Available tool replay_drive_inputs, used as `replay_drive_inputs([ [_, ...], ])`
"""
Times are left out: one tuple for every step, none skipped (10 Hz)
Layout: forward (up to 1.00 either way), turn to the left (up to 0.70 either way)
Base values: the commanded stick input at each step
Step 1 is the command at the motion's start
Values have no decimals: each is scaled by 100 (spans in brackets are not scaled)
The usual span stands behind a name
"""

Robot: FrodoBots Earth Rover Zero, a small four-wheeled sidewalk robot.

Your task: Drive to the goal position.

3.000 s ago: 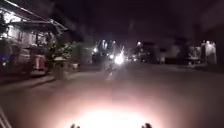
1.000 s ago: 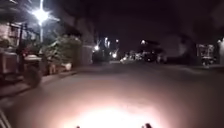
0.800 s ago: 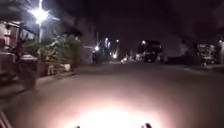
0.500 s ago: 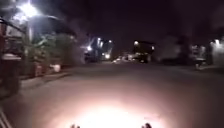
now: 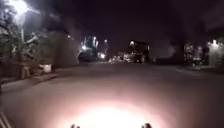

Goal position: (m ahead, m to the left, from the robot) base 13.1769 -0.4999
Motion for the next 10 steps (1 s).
replay_drive_inputs([
  [70,0],
  [70,0],
  [70,0],
  [70,0],
  [70,0],
  [70,0],
  [70,0],
  [70,0],
  [70,0],
  [70,0],
])
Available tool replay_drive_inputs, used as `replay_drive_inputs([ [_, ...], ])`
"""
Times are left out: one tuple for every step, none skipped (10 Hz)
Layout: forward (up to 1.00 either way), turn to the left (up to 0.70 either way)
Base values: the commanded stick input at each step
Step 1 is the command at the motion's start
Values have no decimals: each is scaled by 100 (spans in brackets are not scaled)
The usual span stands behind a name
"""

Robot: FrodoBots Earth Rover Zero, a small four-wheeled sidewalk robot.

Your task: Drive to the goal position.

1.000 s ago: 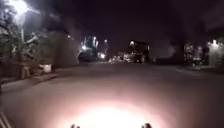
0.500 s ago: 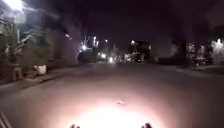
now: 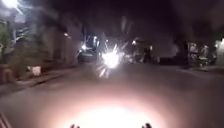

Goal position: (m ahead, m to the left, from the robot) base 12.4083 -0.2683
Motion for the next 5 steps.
replay_drive_inputs([
  [70,0],
  [70,0],
  [70,0],
  [70,0],
  [70,0],
])
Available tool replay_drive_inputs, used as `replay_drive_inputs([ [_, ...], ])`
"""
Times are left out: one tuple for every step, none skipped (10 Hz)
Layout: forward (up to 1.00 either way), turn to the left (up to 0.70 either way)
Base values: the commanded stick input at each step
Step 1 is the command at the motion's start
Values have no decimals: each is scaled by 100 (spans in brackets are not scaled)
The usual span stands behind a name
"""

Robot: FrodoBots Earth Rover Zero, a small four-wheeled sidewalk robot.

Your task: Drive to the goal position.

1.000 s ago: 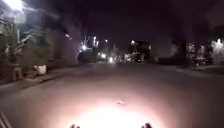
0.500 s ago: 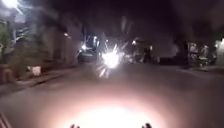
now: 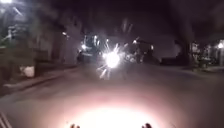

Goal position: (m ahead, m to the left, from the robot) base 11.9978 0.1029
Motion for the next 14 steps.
replay_drive_inputs([
  [70,0],
  [70,0],
  [70,0],
  [70,0],
  [70,0],
  [70,0],
  [70,0],
  [70,-5],
  [70,-28],
  [70,-35],
  [70,-35],
  [70,-21],
  [70,0],
  [70,0],
])
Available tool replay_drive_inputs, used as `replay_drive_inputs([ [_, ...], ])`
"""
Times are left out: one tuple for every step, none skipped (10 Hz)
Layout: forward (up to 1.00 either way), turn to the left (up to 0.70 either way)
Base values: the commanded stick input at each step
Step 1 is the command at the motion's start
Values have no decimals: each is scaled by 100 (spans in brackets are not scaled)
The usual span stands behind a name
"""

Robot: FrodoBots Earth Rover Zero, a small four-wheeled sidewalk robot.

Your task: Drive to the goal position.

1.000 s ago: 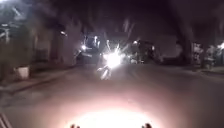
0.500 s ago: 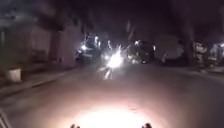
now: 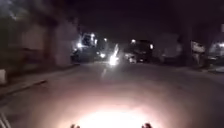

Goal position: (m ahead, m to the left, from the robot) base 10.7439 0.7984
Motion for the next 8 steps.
replay_drive_inputs([
  [70,0],
  [70,0],
  [70,0],
  [70,0],
  [70,0],
  [70,0],
  [70,0],
  [70,0],
])
